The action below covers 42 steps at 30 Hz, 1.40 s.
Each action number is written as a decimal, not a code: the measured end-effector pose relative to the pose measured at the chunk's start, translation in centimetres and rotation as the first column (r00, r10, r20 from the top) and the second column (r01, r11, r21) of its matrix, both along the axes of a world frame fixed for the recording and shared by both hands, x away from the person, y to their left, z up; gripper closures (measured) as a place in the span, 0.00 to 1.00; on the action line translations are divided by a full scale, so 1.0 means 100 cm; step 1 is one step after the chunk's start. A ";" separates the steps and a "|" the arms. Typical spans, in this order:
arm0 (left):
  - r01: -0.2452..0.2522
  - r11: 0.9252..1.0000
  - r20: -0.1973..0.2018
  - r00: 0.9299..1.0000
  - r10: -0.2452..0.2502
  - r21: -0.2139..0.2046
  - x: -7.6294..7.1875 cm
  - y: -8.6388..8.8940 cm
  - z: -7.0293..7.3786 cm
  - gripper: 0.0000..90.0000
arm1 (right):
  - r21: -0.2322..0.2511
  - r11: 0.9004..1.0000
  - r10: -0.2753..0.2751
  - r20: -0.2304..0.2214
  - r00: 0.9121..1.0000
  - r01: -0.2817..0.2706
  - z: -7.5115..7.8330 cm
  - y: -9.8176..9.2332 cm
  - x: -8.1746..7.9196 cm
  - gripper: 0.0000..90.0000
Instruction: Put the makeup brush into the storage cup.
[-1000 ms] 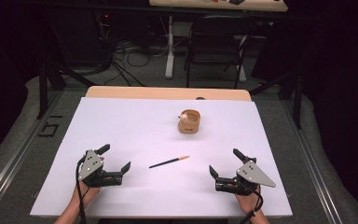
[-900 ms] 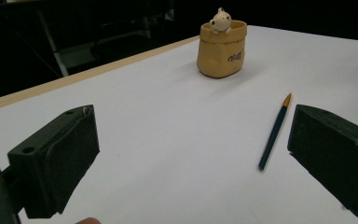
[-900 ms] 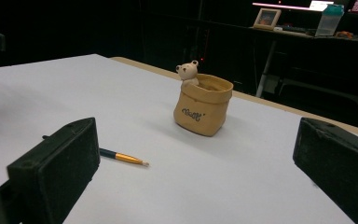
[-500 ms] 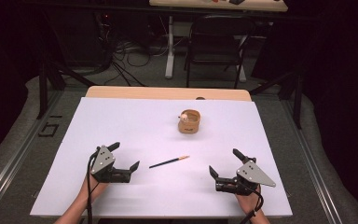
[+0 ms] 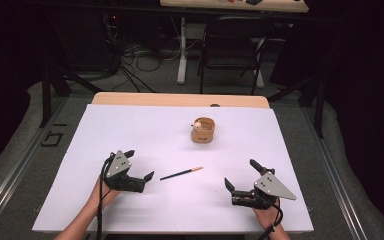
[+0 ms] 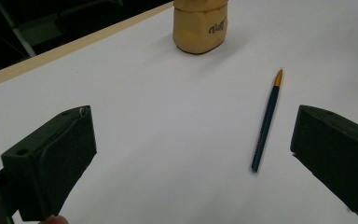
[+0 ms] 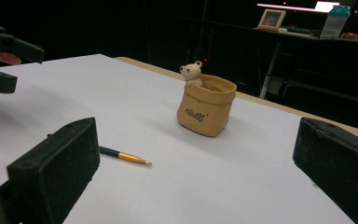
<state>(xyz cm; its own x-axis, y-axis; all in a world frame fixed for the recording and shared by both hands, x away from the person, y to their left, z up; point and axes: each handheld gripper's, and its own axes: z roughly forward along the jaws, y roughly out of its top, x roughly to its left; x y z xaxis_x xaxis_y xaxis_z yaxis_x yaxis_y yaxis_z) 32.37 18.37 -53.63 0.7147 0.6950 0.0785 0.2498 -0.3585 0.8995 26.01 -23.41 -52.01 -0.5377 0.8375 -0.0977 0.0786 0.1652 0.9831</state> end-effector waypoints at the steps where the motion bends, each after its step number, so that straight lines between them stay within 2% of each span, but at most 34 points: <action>1: 0.003 1.000 -0.004 1.000 -0.003 -0.003 0.001 -0.001 0.000 0.00 | 0.000 1.000 0.000 0.000 1.000 0.000 0.000 0.000 0.000 0.00; 3: 0.006 1.000 -0.006 1.000 -0.006 0.003 0.004 -0.003 0.002 0.00 | -0.003 1.000 0.003 -0.008 1.000 -0.004 -0.001 0.000 0.001 0.00; 5: 0.002 1.000 0.009 1.000 -0.002 0.016 0.004 -0.004 0.003 0.00 | -0.004 1.000 0.003 -0.006 1.000 -0.003 0.000 0.000 0.000 0.00; 11: 0.017 0.999 -0.001 1.000 -0.017 0.039 0.008 -0.010 0.003 0.00 | -0.003 1.000 -0.002 -0.004 1.000 0.002 0.000 0.000 0.000 0.00; 16: 0.024 0.998 0.008 1.000 -0.025 0.054 0.012 -0.015 0.007 0.00 | 0.000 1.000 -0.001 0.003 1.000 0.001 0.000 0.000 0.000 0.00; 19: 0.043 0.996 0.005 0.999 -0.043 0.076 0.015 -0.019 0.010 0.00 | -0.001 1.000 -0.002 -0.003 1.000 0.002 0.000 0.000 0.000 0.00; 32: 0.086 0.992 -0.067 0.995 -0.080 0.091 0.030 -0.031 0.020 0.00 | 0.006 1.000 0.001 -0.007 1.000 -0.001 -0.001 -0.001 0.000 0.00; 34: 0.081 0.993 -0.068 0.995 -0.076 0.087 0.032 -0.032 0.022 0.01 | 0.006 1.000 -0.004 -0.010 1.000 0.004 -0.001 -0.001 0.001 0.00; 42: 0.093 0.989 -0.127 0.989 -0.079 0.112 0.043 -0.037 0.024 0.00 | 0.004 1.000 -0.005 -0.012 1.000 0.006 -0.001 -0.001 0.001 0.00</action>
